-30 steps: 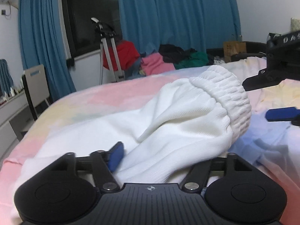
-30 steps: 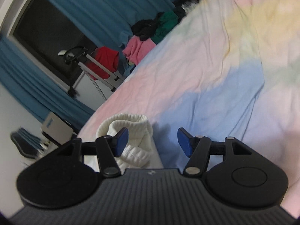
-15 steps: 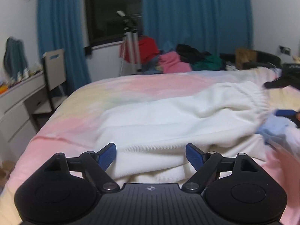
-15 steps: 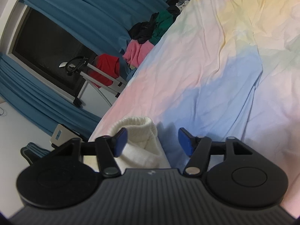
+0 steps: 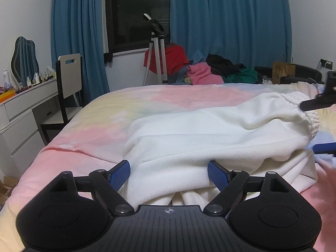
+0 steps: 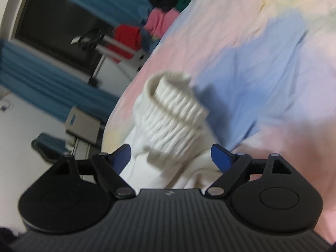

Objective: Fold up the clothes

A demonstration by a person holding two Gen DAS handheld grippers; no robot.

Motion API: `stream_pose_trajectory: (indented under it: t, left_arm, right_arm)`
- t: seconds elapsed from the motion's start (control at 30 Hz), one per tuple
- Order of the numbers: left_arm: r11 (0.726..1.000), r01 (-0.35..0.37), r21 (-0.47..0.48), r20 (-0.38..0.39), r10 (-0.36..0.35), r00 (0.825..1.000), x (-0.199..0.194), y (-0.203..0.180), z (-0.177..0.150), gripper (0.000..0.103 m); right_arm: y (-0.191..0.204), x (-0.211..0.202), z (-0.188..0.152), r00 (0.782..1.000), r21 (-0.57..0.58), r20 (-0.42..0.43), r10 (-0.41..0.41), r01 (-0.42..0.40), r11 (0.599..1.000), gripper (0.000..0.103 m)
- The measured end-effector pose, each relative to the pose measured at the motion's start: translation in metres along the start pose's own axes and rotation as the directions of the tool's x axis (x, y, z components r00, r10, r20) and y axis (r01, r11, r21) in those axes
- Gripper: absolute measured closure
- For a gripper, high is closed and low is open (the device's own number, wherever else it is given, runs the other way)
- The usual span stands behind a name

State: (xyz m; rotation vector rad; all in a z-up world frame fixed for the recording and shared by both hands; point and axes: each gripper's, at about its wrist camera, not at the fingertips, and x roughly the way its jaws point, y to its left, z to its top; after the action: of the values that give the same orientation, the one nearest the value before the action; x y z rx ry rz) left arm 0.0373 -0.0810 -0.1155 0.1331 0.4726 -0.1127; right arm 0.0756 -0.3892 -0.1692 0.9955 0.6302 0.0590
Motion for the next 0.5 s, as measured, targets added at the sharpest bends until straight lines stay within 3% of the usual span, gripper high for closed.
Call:
stream_pose_trajectory:
  t: [0.17, 0.3, 0.37, 0.5]
  left_arm:
    - [0.999, -0.012, 0.046, 0.034, 0.01, 0.999, 0.003, -0.003, 0.001, 0.019]
    - [0.989, -0.016, 0.146, 0.092, 0.003, 0.996, -0.003, -0.011, -0.001, 0.016]
    - [0.982, -0.024, 0.188, 0.102, 0.005, 0.995, -0.003, -0.014, -0.002, 0.014]
    - [0.979, -0.042, 0.198, 0.105, 0.021, 0.994, 0.0, -0.014, -0.003, 0.003]
  right_arm:
    - [0.016, 0.029, -0.004, 0.994, -0.161, 0.055, -0.095, 0.103, 0.982, 0.019]
    - [0.022, 0.029, -0.005, 0.983, -0.213, 0.125, -0.132, 0.156, 0.965, 0.048]
    - [0.025, 0.02, -0.004, 0.985, -0.229, 0.141, -0.102, 0.132, 0.964, 0.055]
    - [0.028, -0.007, 0.006, 0.986, -0.197, 0.159, 0.058, -0.026, 0.98, 0.06]
